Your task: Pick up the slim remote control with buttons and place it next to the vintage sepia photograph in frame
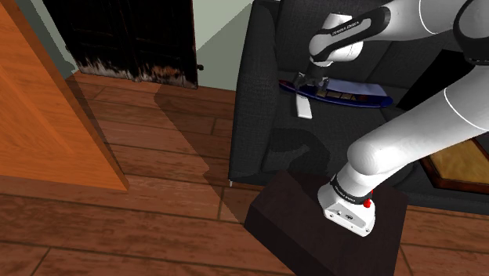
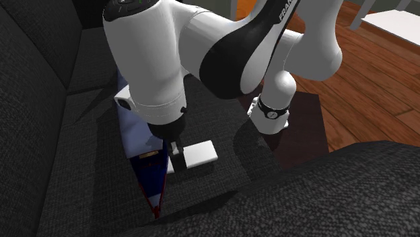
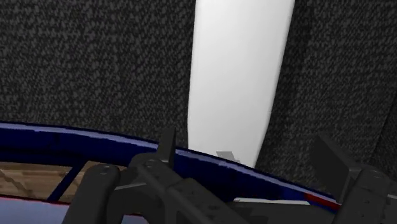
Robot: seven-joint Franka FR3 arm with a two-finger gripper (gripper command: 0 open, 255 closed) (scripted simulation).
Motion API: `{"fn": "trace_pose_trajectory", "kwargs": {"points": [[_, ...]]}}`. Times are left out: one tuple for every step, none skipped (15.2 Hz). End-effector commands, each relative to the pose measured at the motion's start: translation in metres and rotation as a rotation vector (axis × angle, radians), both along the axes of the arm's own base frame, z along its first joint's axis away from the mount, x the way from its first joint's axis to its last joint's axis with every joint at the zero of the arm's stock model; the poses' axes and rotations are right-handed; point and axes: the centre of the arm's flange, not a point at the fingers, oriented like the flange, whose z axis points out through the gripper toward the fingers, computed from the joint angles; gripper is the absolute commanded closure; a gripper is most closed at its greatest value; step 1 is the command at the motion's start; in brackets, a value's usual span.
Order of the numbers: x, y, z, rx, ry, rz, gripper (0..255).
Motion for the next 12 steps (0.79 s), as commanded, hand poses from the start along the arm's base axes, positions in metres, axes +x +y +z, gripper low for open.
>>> {"fn": "trace_pose_trajectory", "kwargs": {"points": [[-0.002,-0.002,-0.018,0.001,0.003,-0.011,0],[-0.002,-0.002,-0.023,0.001,0.003,-0.011,0],[-0.002,-0.002,-0.028,0.001,0.003,-0.011,0],[-0.001,-0.002,-0.034,0.001,0.003,-0.011,0],[-0.001,-0.002,-0.039,0.001,0.003,-0.011,0],[-0.001,-0.002,-0.042,0.001,0.003,-0.011,0],[-0.001,-0.002,-0.042,0.001,0.003,-0.012,0],[-0.001,-0.002,-0.042,0.001,0.003,-0.011,0],[-0.001,-0.002,-0.042,0.001,0.003,-0.011,0],[-0.001,-0.002,-0.042,0.001,0.003,-0.011,0],[-0.001,-0.002,-0.042,0.001,0.003,-0.011,0],[-0.001,-0.002,-0.042,0.001,0.003,-0.011,0]]}}
